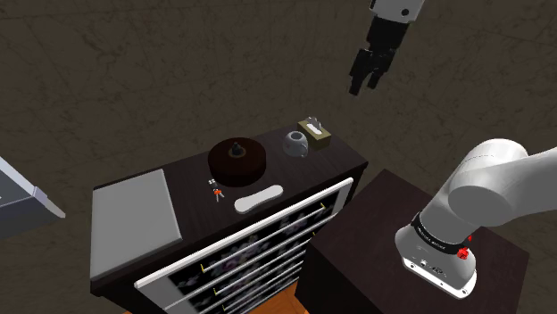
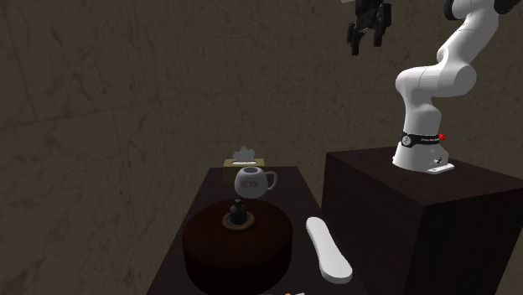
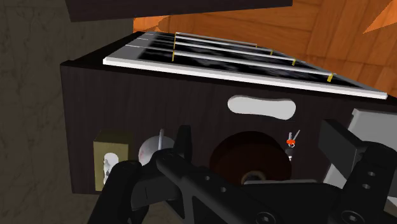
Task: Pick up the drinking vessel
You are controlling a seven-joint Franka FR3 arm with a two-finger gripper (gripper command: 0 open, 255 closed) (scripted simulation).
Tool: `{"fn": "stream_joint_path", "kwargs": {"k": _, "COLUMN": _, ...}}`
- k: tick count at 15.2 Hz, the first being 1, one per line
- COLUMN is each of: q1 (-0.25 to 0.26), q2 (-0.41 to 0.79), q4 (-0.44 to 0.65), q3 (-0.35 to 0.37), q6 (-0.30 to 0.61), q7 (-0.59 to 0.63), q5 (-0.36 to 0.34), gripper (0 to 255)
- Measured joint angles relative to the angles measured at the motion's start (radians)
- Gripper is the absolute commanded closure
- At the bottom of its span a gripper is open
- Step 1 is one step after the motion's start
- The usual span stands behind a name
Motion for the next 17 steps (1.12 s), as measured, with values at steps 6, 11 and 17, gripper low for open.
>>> {"fn": "stream_joint_path", "kwargs": {"k": 6, "q1": -0.009, "q2": 0.105, "q4": -0.031, "q3": -0.020, "q6": 0.127, "q7": -0.045, "q5": -0.024, "gripper": 0}}
{"fn": "stream_joint_path", "kwargs": {"k": 11, "q1": -0.018, "q2": 0.261, "q4": -0.034, "q3": -0.044, "q6": 0.277, "q7": -0.096, "q5": -0.047, "gripper": 0}}
{"fn": "stream_joint_path", "kwargs": {"k": 17, "q1": -0.026, "q2": 0.462, "q4": 0.005, "q3": -0.067, "q6": 0.433, "q7": -0.146, "q5": -0.063, "gripper": 0}}
